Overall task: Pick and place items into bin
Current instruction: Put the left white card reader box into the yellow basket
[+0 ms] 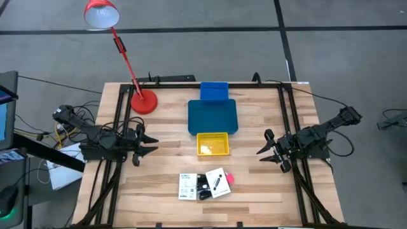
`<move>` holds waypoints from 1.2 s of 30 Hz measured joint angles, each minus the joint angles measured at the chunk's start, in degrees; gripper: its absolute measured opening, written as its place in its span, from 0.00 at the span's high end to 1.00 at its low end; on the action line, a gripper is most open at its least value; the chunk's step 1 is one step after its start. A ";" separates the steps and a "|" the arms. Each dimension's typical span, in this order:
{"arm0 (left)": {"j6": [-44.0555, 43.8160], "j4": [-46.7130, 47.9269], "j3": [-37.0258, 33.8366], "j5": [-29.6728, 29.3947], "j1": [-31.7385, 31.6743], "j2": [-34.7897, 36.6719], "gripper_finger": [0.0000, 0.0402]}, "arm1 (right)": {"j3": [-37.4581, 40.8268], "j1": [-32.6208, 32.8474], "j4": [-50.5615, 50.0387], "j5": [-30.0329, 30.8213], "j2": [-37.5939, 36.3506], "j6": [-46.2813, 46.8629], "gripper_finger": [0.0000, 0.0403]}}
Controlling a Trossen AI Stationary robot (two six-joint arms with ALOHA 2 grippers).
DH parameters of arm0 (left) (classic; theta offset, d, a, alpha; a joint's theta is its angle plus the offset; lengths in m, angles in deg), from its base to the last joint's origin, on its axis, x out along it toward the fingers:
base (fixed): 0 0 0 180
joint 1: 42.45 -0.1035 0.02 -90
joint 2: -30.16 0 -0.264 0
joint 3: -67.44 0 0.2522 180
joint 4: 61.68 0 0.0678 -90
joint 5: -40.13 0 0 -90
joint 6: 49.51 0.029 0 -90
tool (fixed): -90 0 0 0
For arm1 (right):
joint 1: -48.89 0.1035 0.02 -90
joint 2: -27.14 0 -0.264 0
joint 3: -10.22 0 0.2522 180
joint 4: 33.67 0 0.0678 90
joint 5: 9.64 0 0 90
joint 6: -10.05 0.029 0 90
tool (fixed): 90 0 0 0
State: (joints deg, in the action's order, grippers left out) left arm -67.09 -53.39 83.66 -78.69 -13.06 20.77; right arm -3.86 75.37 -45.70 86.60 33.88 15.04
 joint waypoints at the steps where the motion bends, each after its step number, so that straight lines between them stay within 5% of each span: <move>1: -0.09 -0.27 0.48 1.87 0.00 0.03 0.63 | -0.02 0.02 -0.02 0.00 -0.02 0.00 0.67; 9: -6.30 -0.79 3.82 5.66 0.00 -6.47 0.63 | -0.02 0.01 -0.01 0.00 -0.01 0.00 0.67; 23: -7.22 0.61 19.97 13.55 -0.87 -40.07 0.63 | -0.02 0.01 -0.02 0.00 -0.02 0.00 0.67; 36: -5.90 7.93 32.54 16.54 -2.87 -60.84 0.63 | 0.00 0.00 0.00 0.00 0.00 0.02 0.67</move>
State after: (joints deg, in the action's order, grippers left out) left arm -72.99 -45.46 116.20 -62.14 -15.93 -40.07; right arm -3.86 75.37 -45.70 86.60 33.88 15.07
